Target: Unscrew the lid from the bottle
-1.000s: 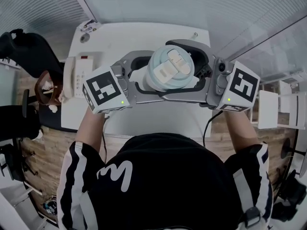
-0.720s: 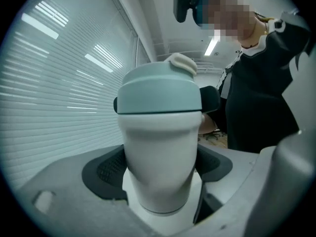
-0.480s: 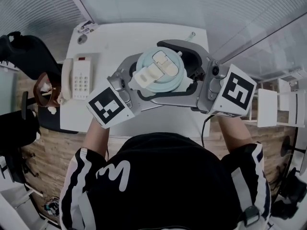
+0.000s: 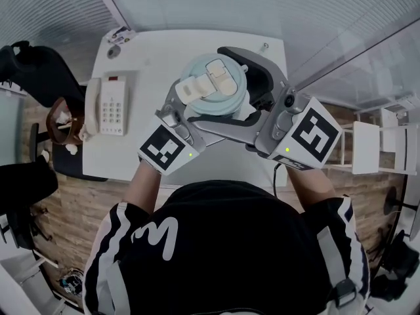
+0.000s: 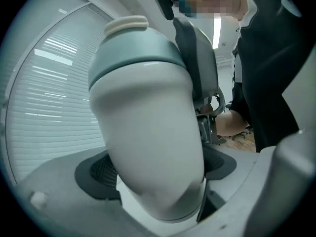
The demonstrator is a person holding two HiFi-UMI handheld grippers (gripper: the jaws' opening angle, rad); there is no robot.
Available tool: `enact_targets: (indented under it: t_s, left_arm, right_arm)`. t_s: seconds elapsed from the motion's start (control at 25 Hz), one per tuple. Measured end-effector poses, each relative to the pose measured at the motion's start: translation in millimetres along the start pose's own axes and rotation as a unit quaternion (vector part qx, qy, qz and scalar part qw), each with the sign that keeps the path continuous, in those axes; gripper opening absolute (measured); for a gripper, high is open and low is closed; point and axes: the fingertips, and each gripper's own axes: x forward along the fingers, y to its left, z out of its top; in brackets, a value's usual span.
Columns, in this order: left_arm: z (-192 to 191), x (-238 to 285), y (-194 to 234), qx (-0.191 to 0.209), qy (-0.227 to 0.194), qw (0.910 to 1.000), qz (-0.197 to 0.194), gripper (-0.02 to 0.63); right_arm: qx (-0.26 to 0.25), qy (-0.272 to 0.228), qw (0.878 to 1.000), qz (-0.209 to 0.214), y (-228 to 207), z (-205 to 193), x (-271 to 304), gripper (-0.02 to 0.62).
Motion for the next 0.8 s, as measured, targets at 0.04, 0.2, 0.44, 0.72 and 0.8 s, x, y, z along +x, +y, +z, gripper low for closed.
enact_targets:
  t_s: [0.04,0.2,0.44,0.72,0.8]
  left_arm:
    - [1,0,-1,-0.003,0.000,1.0000,-0.006,0.494]
    - [5,-4,-2,-0.011,0.000,0.9998,-0.018,0.482]
    - [13,-8,4,-0.036,-0.023,0.9990,-0.009,0.454]
    - [13,-17,7,-0.045,-0.038,0.9981,0.017,0.448]
    - [17,-17,8,-0.050,-0.053,0.9970,0.027,0.446]
  right_arm:
    - [0.000,-0.003,1.000,-0.007,1,1,0,0.454]
    - [-0.014,-0.003,1.000,-0.016,5,4,1,0.454]
    - [-0.014,-0.007,0.999,-0.029,9,13,5,0.454]
    - [-0.025,-0.007,0.999,-0.047,8,13,2,0.458]
    - [-0.031,-0.010,0.998,-0.061,7,16,2,0.466]
